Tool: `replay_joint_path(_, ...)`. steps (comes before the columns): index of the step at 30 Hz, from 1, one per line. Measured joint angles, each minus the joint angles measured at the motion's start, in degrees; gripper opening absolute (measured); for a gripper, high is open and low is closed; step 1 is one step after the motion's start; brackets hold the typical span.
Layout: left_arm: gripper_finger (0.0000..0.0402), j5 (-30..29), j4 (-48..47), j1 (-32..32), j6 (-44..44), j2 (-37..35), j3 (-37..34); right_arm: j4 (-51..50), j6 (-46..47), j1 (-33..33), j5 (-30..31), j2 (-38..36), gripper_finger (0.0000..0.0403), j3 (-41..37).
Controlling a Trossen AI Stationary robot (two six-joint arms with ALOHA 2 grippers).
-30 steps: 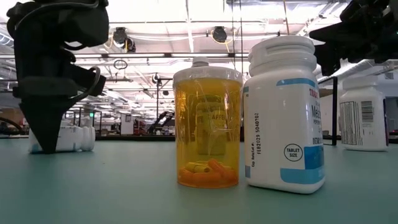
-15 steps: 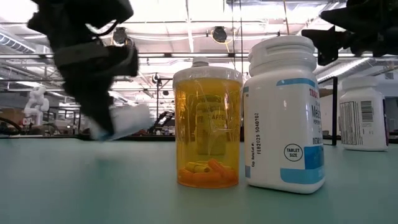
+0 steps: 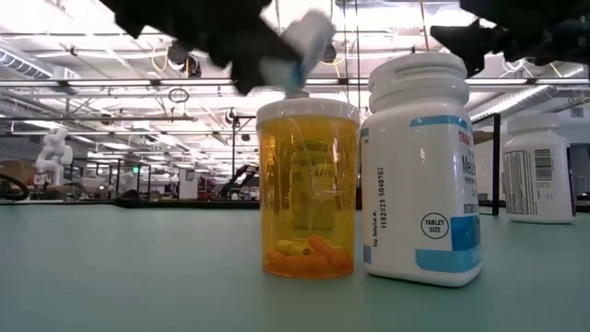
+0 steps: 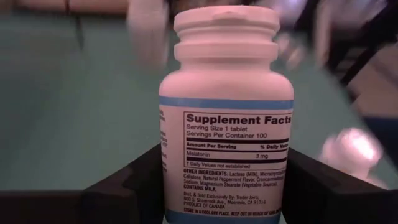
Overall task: Pick and place medicine bottles onto shelf by color
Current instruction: Put the top blue and white pill bottle on the shelf
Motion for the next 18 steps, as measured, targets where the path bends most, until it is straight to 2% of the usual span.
replay_joint_path(4, 0.0238, 4.2, 8.6, 1.5, 4.9, 0.0, 0.0, 9.1, 1.2, 0.0, 0.0, 6.9, 0.0236, 0.0)
replay_joint_path(8, 0.0238, 7.7, 11.5, 2.7, 6.5, 0.0, 0.0, 16.5, -0.3, 0.0, -0.1, 12.8, 0.0236, 0.3)
replay_joint_path(15, 0.0239, 12.5, 14.2, 3.5, 7.2, 0.2, 0.0, 12.1, -8.6, 0.0, -0.1, 20.9, 0.0236, 8.8)
replay_joint_path(18, 0.0239, 16.6, 16.4, 3.5, 7.0, 1.7, 0.0, 9.3, -12.8, -0.5, -0.2, 24.2, 0.0236, 13.4)
